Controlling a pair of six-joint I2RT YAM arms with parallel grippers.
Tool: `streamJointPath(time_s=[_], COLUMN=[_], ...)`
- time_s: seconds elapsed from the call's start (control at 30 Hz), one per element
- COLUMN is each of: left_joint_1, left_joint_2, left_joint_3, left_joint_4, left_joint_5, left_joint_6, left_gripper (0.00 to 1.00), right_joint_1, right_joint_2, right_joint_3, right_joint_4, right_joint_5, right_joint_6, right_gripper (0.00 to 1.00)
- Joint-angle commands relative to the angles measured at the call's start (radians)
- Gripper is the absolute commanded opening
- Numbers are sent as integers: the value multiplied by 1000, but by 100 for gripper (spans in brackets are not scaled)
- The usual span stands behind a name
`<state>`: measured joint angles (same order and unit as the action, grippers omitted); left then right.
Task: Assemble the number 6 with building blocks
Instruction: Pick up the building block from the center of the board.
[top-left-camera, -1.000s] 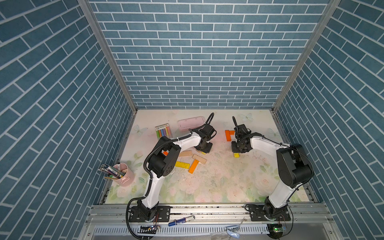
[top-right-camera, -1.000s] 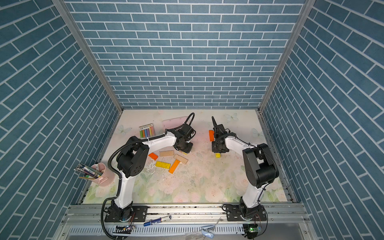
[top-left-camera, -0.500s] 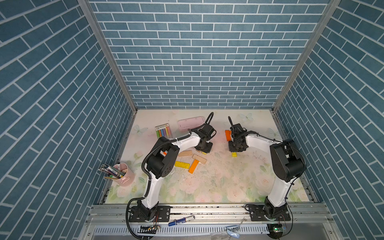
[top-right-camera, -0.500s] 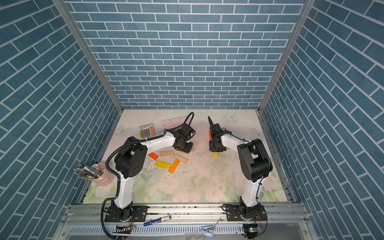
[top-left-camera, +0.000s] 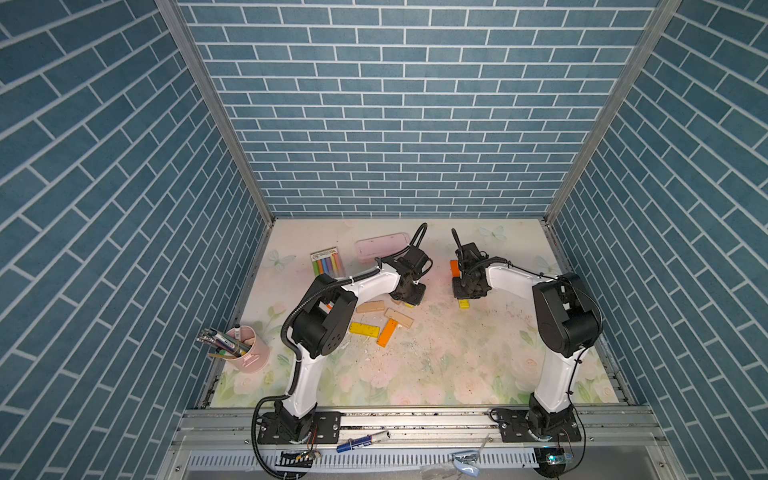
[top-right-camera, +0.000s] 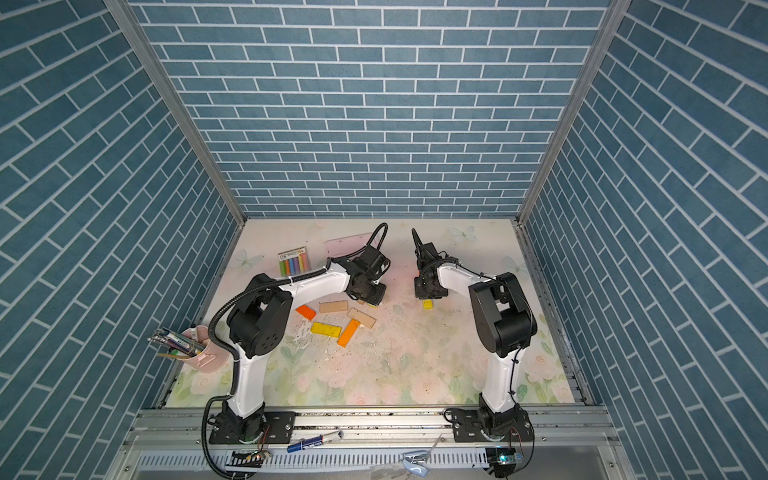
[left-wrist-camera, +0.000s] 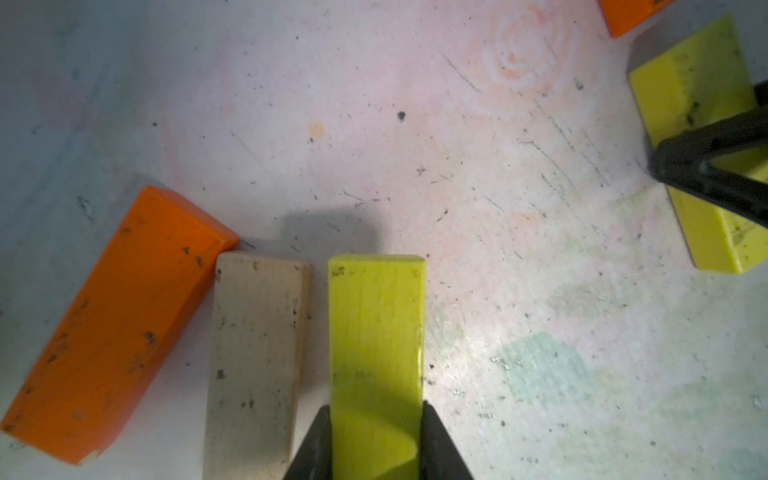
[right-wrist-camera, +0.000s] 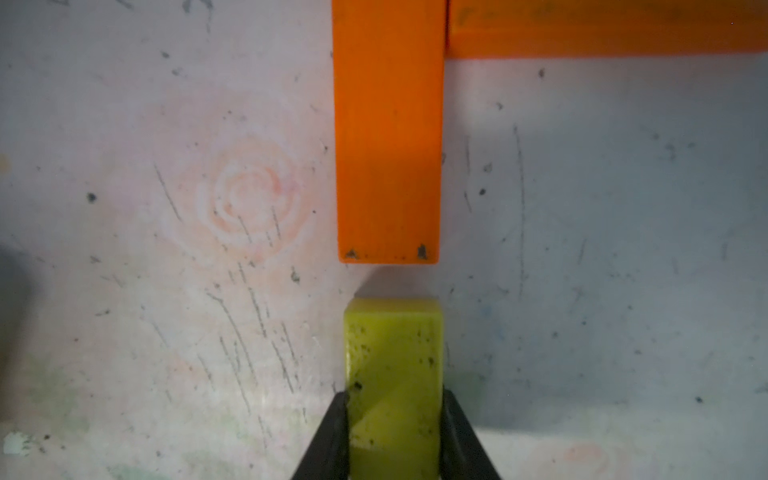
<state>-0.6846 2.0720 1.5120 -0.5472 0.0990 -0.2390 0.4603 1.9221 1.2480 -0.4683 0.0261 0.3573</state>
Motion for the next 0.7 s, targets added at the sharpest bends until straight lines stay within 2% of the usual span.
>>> streamJointPath(time_s=[0.0,0.67], left_joint_1=[6,7], left_joint_2=[-24,-15], left_joint_3=[-7,10], left_joint_4=[-6,-20], left_joint_5=[1,-1], left_joint_6=[-4,9], left_gripper=[20,19], right_joint_1=[9,11], right_joint_2=[42,89], right_joint_3=[14,40], right_joint_4=[-27,-40], right_joint_5=[8,40], right_joint_6=[-9,20], right_gripper=[14,14])
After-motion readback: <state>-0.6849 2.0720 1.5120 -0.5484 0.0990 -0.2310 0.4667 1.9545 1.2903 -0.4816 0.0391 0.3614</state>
